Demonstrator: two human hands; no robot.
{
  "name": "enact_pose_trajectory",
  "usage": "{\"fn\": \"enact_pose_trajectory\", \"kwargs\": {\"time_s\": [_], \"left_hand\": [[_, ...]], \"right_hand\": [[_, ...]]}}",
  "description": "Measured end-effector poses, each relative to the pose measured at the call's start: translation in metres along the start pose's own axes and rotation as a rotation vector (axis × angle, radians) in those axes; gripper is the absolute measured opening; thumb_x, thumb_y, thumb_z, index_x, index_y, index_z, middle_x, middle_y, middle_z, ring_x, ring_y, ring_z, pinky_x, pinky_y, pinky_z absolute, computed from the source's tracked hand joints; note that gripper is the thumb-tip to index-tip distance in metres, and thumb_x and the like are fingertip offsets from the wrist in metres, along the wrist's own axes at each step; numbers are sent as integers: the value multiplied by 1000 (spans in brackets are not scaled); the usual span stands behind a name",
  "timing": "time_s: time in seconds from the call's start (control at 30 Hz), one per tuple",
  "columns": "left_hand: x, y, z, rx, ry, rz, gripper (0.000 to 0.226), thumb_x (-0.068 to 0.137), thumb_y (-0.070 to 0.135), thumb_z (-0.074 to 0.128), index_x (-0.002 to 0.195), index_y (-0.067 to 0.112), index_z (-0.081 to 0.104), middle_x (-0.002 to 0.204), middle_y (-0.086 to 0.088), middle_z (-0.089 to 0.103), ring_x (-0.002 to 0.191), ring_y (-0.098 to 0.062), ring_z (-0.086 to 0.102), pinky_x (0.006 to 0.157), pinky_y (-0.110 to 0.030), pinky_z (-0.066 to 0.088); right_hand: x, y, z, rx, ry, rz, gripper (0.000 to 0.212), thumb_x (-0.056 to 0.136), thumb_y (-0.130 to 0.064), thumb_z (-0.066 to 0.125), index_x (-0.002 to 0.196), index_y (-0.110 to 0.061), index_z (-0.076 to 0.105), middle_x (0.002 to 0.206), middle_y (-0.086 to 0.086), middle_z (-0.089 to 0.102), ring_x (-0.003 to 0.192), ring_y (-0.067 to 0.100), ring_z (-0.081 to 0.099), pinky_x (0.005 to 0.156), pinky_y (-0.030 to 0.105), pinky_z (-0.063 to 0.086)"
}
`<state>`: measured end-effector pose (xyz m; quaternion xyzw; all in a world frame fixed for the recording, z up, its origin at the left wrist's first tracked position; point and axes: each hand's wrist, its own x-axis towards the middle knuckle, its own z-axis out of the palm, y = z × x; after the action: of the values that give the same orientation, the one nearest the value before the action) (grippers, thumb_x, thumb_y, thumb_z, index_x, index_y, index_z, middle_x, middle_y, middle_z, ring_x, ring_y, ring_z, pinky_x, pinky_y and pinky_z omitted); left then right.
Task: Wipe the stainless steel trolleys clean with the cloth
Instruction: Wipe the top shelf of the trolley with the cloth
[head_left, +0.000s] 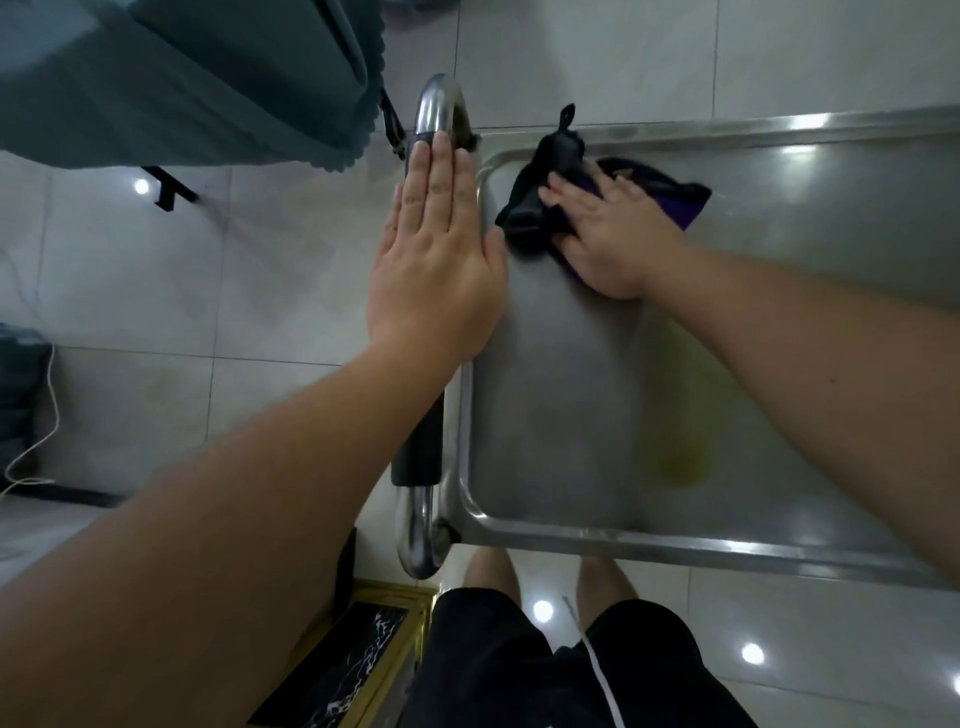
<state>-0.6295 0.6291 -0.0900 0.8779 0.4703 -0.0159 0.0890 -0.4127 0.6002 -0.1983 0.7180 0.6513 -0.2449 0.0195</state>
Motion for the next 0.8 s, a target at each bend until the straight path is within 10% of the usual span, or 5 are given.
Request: {"fn": "enact_pose_trajectory", "kwargs": {"time_s": [0.4, 0.57, 0.8], "left_hand": [[-2, 3, -6, 131, -31, 62, 66, 113, 41, 14, 168, 9, -4, 176, -7, -16, 160, -17, -21, 130, -37, -14], [-2, 3, -3, 120, -50, 66, 66, 113, 43, 15, 169, 12, 0, 177, -4, -12, 160, -14, -19, 129, -34, -13], [0, 0, 3, 137, -21, 60, 67, 112, 46, 17, 169, 13, 4, 177, -4, -7, 161, -13, -16, 130, -35, -10]], "right_hand": [[-271, -60, 127, 17, -109, -283, 60, 103, -50, 44, 161, -39, 32, 166, -21, 29, 160, 14, 7, 125, 45, 17], [-237, -18, 104, -108, -114, -465, 59, 102, -43, 48, 159, -37, 38, 165, -19, 31, 160, 16, 12, 126, 45, 13], [-94, 72, 20, -2, 12, -161, 56, 105, -38, 48, 160, -37, 36, 168, -14, 29, 159, 21, 16, 128, 44, 7]]}}
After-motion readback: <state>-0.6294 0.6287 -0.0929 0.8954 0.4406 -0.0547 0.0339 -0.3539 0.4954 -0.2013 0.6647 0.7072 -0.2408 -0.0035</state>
